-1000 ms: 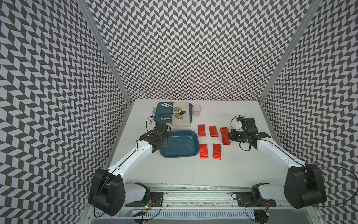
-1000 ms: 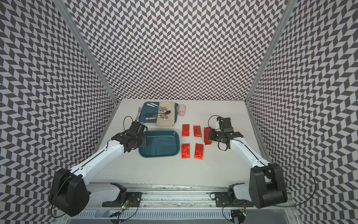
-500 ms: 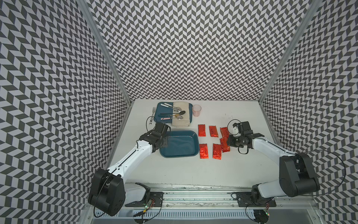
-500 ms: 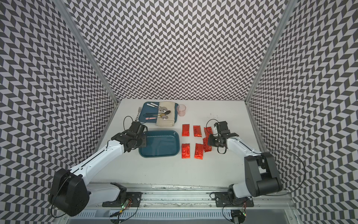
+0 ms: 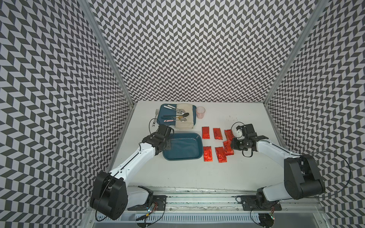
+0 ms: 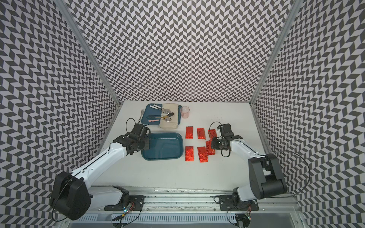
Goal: Take the tea bags out of the storage box
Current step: Place the tea bag at the center of the board.
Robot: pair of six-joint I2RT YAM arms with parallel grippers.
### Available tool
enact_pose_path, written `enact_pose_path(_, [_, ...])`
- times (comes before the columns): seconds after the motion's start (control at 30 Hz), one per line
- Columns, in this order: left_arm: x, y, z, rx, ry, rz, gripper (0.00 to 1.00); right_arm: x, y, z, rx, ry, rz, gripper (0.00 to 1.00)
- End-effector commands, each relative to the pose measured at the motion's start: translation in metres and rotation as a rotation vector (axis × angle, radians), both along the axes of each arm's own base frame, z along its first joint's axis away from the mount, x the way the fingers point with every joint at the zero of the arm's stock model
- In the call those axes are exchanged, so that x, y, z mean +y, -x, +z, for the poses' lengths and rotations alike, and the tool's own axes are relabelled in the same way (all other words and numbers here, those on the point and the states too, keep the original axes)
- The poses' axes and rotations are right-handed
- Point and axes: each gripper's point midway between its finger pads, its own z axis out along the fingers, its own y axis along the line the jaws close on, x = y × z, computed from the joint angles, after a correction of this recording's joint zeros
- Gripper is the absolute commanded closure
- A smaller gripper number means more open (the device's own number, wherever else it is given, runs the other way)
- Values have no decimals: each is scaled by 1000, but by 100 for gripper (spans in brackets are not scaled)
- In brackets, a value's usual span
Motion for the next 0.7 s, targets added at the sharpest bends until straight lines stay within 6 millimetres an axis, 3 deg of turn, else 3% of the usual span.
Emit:
enact_pose_path(0.0, [-8,-6,8,-38,33,-10,100,-11,-1,8,-33,63,-33,100])
enact_pose_path(0.67, [-12,-5,9,-38,46,-25,100,-22,22,-15,71,187,-72,100])
